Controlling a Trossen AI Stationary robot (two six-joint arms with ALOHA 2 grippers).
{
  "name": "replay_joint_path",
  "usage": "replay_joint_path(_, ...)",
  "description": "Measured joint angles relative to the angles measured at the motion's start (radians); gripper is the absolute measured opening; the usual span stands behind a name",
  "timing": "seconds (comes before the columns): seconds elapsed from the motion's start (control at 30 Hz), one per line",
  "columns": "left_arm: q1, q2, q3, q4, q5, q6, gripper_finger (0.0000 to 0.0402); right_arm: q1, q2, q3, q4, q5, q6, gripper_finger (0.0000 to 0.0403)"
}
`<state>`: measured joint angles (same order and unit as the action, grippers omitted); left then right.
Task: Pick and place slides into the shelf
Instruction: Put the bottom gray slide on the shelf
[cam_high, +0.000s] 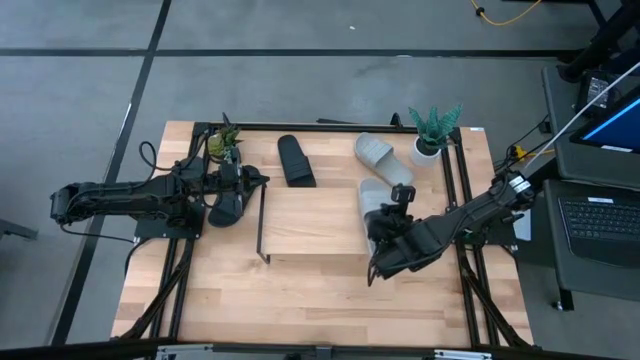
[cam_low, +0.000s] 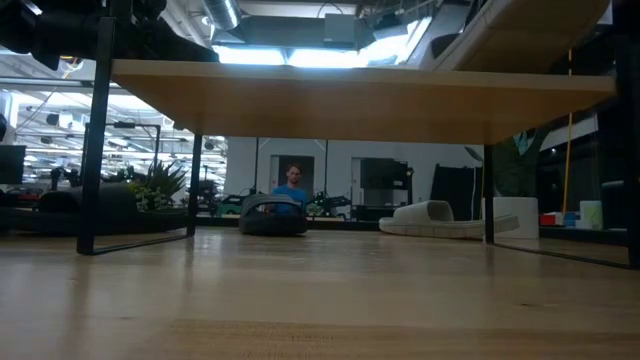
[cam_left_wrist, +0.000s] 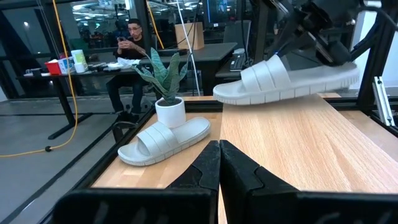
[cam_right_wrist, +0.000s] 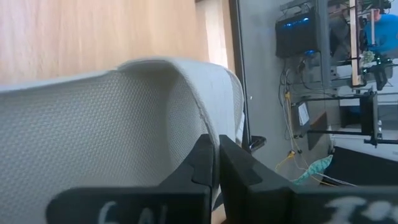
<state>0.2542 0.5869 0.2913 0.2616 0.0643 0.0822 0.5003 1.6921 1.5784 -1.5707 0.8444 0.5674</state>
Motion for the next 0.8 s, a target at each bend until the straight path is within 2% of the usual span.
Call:
replay_joint_path(0.57, 0.0, 0.0, 0.0, 0.0, 0.0, 0.0, 0.0, 0.0, -0.202, 0.08, -0.001, 0.015, 0.02, 0.0012)
replay_joint_path(0.8, 0.0, 0.0, 0.0, 0.0, 0.0, 0.0, 0.0, 0.0, -0.193, 0.078, 0.0, 0.042, 0.03, 0.0012)
